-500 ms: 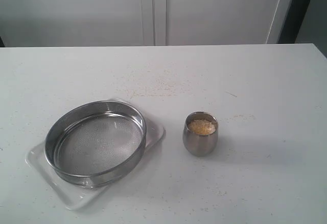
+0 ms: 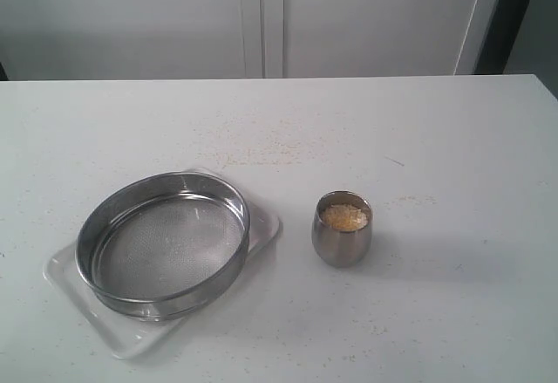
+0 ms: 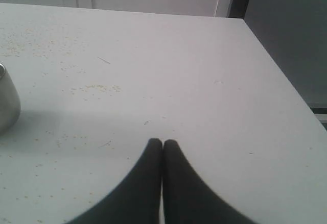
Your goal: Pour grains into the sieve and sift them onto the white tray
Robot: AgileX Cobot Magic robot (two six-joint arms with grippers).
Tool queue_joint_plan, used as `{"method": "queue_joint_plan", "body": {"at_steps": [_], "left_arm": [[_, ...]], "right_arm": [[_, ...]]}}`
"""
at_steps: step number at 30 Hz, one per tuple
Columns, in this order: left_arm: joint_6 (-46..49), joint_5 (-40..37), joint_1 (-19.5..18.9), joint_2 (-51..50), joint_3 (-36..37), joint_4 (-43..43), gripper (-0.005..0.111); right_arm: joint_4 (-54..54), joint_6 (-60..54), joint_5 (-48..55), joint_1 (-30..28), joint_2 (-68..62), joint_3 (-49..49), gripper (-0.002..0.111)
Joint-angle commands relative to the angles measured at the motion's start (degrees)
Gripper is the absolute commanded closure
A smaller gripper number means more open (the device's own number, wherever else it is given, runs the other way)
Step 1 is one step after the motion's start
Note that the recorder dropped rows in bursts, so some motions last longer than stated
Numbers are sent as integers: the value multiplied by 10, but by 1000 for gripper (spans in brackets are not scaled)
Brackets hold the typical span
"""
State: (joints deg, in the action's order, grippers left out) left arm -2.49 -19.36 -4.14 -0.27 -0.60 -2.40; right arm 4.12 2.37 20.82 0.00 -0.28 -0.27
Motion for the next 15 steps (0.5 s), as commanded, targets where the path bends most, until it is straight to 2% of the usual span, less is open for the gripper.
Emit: {"method": "queue_joint_plan", "body": {"at_steps": [1,6,8,15], "left_arm": [[2,-10,3,3,6,-6,107],[2,-10,3,3,6,-6,107],[2,-10,3,3,6,-6,107],[2,-10,3,3,6,-6,107]], "right_arm": [[4,0,-9,0,3,3,108],[4,0,-37,0,3,3,108],[4,0,-126,0,3,3,108],[4,0,-300,0,3,3,108]]}}
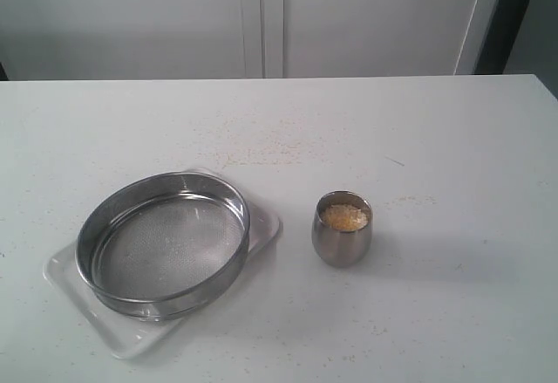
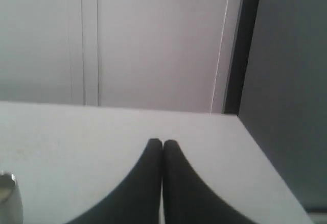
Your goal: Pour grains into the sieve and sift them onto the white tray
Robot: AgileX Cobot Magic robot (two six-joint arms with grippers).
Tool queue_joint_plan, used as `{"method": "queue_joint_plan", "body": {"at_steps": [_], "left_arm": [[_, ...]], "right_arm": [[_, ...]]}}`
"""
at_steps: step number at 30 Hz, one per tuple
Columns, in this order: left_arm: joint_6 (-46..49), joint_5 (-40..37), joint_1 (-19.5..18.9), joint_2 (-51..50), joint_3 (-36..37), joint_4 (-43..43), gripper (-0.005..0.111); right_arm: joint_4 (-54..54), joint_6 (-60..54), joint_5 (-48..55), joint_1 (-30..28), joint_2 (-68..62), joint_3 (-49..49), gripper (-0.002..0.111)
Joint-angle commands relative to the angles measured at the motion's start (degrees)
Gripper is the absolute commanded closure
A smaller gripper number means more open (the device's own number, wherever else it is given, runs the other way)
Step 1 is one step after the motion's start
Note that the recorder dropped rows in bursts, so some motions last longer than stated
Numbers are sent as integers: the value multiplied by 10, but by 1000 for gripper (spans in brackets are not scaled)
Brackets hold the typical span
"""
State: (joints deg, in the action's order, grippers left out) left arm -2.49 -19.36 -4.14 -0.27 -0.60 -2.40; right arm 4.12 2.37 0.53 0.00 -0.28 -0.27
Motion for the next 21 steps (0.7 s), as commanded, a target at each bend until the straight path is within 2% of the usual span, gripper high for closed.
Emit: {"method": "queue_joint_plan", "body": {"at_steps": [1,21], "left_arm": [[2,-10,3,3,6,-6,107],[2,-10,3,3,6,-6,107]], "right_arm": [[4,0,-121,0,3,3,108],[4,0,-133,0,3,3,108]]}}
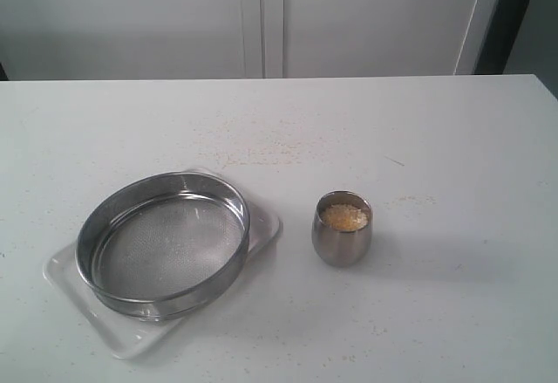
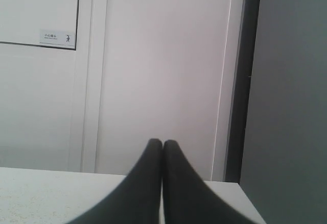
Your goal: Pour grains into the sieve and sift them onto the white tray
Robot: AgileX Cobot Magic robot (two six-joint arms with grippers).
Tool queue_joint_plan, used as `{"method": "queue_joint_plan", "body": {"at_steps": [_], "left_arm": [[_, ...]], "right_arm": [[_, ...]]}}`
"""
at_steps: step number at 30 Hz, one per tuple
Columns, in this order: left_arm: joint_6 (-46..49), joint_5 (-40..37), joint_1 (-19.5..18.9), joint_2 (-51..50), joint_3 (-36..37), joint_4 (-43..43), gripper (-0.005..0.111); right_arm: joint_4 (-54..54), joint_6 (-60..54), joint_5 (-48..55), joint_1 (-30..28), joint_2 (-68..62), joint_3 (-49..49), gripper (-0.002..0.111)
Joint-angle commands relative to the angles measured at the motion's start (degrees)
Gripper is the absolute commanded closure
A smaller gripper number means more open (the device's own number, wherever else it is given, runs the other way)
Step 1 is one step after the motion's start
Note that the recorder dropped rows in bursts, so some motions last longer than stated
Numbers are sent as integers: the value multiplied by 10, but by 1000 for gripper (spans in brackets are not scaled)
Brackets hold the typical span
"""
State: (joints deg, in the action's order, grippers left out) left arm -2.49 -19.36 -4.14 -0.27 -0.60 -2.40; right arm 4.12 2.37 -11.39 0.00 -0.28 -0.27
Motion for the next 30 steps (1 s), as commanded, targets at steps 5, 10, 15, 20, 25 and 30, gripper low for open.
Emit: {"method": "queue_joint_plan", "body": {"at_steps": [5,10,15,20,25,30], "left_arm": [[2,-10,3,3,6,-6,107],[2,-10,3,3,6,-6,107],[2,-10,3,3,6,-6,107],[2,-10,3,3,6,-6,107],[2,-10,3,3,6,-6,107],[2,-10,3,3,6,-6,107]], "right_arm": [[4,0,-20,0,3,3,108],[4,0,-30,0,3,3,108],[4,0,-63,0,3,3,108],[4,0,-68,0,3,3,108],[4,-8,-113,0,-21,3,108],[4,-8,-150,0,-86,3,108]]}}
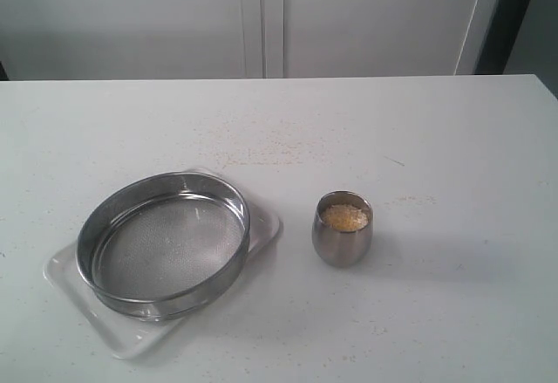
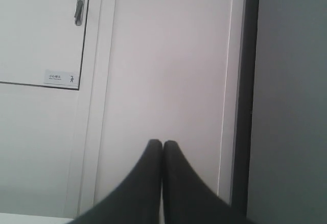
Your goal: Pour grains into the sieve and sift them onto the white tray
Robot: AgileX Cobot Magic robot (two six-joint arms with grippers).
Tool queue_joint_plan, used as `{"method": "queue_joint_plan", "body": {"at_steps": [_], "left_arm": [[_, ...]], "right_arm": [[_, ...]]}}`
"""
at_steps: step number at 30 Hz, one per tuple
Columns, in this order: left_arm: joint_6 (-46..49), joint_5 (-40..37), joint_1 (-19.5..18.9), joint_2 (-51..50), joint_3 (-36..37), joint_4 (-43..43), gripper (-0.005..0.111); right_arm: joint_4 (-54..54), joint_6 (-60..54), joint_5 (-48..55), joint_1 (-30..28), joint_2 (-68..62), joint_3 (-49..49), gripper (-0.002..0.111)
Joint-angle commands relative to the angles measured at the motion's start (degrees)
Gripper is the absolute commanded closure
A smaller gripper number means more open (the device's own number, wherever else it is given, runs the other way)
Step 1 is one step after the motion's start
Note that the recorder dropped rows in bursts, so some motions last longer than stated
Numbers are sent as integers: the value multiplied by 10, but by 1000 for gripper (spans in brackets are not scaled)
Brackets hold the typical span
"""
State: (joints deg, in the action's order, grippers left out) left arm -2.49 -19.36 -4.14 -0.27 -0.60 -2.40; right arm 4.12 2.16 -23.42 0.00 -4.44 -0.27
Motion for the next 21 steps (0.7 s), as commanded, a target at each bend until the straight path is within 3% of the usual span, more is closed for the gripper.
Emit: {"method": "queue_joint_plan", "body": {"at_steps": [1,21], "left_arm": [[2,-10,3,3,6,-6,107],[2,-10,3,3,6,-6,107]], "right_arm": [[4,-7,-37,0,-59,3,108],[23,-22,-251,0,-426,3,108]]}}
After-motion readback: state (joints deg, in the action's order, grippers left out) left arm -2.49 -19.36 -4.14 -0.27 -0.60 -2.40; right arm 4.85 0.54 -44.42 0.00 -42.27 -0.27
